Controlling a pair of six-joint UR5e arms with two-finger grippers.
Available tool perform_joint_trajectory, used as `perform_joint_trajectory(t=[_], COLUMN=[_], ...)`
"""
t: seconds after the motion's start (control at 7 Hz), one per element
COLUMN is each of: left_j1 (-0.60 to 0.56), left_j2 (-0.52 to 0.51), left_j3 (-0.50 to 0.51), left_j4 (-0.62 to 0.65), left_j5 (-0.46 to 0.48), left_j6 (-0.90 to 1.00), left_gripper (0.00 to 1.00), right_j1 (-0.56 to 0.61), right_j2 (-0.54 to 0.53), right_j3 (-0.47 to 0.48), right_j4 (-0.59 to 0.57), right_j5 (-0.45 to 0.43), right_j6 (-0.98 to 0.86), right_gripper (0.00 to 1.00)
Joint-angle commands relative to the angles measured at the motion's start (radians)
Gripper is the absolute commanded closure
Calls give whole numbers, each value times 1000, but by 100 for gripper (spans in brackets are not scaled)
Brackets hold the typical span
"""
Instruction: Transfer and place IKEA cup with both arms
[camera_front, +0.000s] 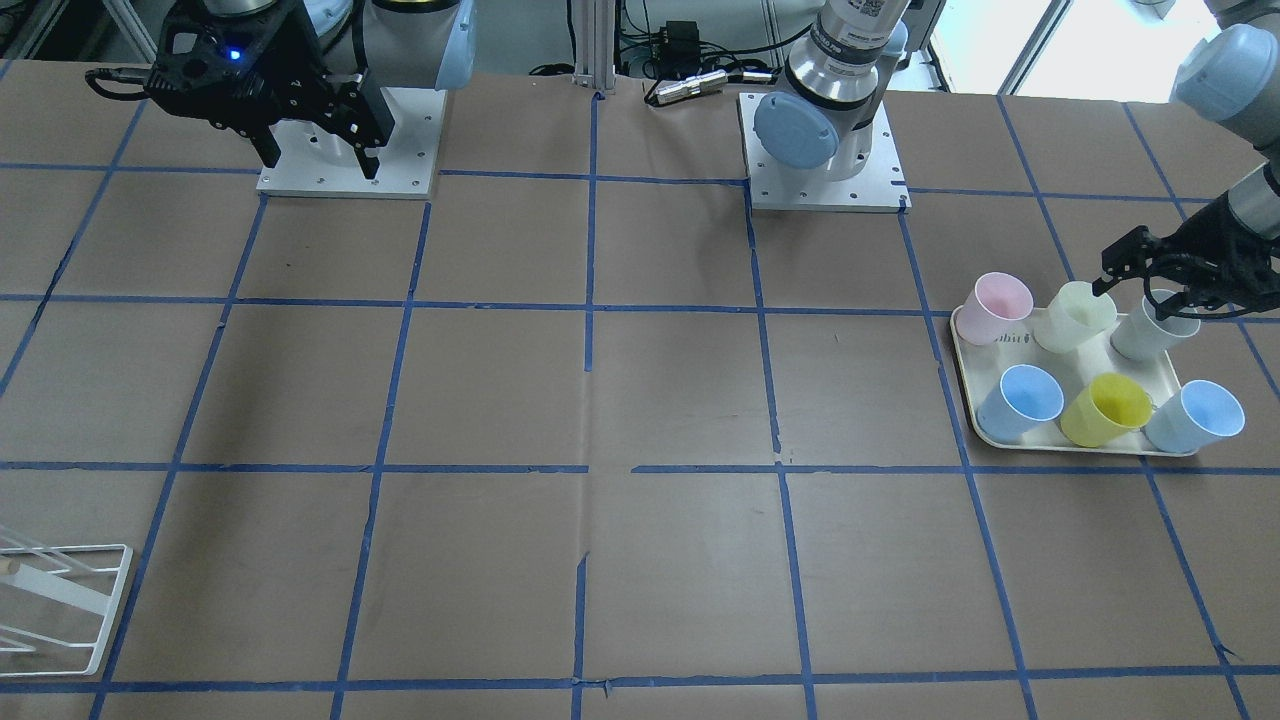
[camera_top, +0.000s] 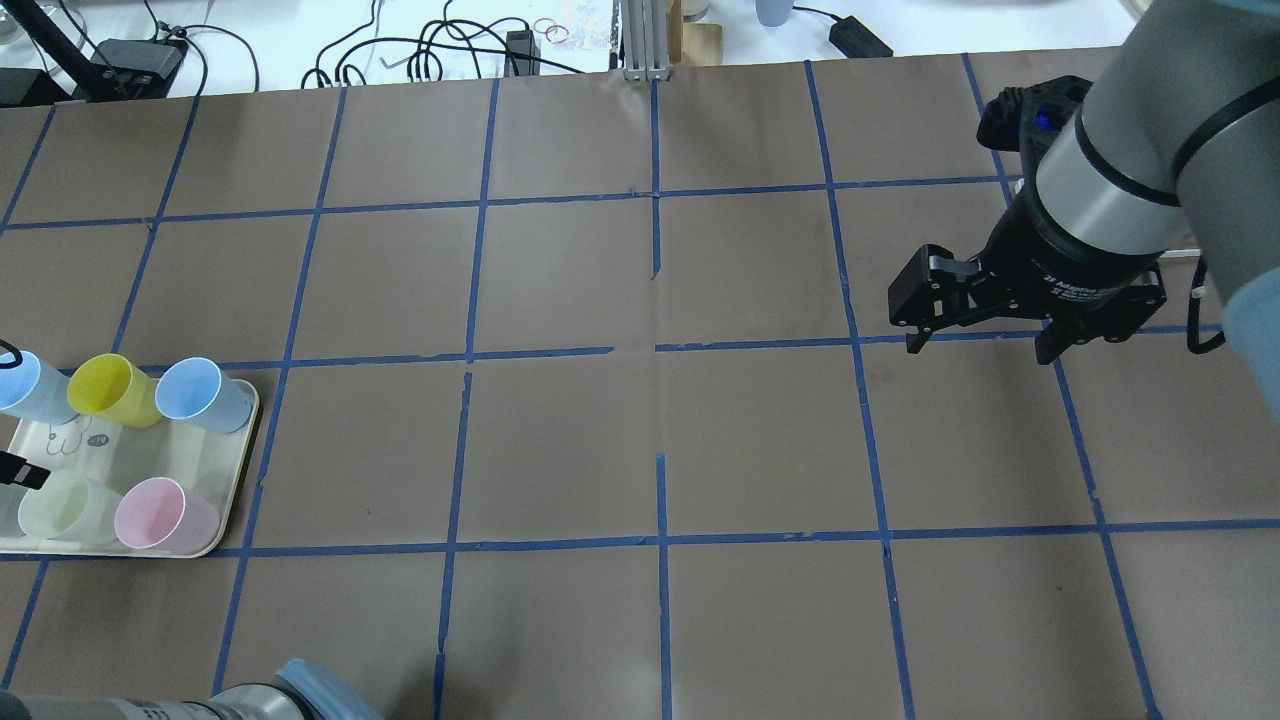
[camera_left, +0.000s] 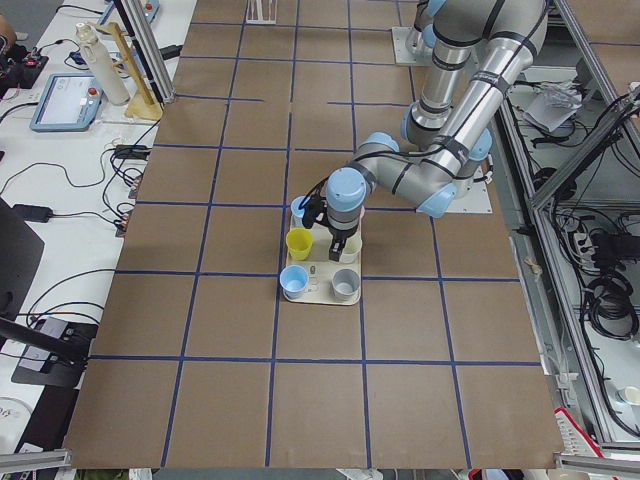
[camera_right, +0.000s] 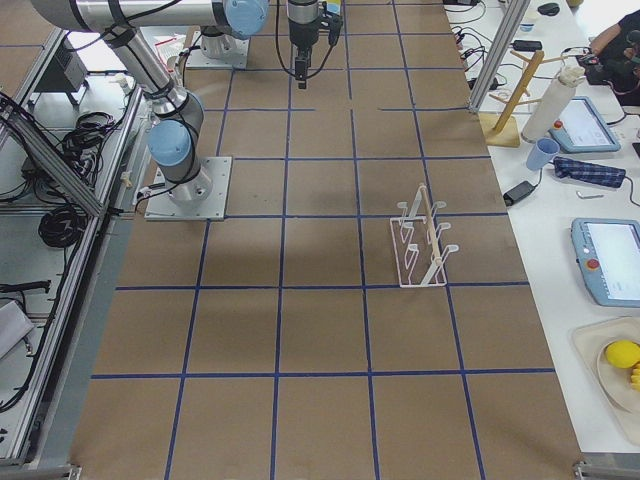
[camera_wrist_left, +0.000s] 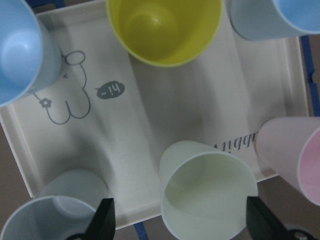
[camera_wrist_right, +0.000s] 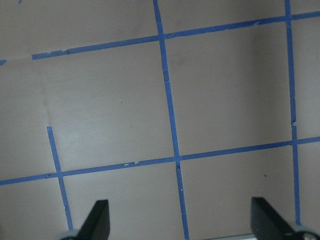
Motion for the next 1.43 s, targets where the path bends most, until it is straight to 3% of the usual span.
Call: perform_joint_trajectory(t=[0.0,0.57,1.0,1.29], left_j1=[-99,-503,-773,-909], left_j2=[118,237,177,149], left_j3=[2,32,242,403], left_j4=[-40,-134,-296,-469], left_j5=[-8,4,-8,4], left_j6=[-63,-629,-1154,-1296], left_gripper=[7,7,0,0], right_j1=[0,-2,-2,-5], right_j2=[5,-7,-6,-4], right_j3=[-4,-7,-7,-8], right_j4=[14,52,52,45], right_j5=[2,2,10,7], right_j6=[-7,6,-10,-10], right_gripper=[0,0,0,0])
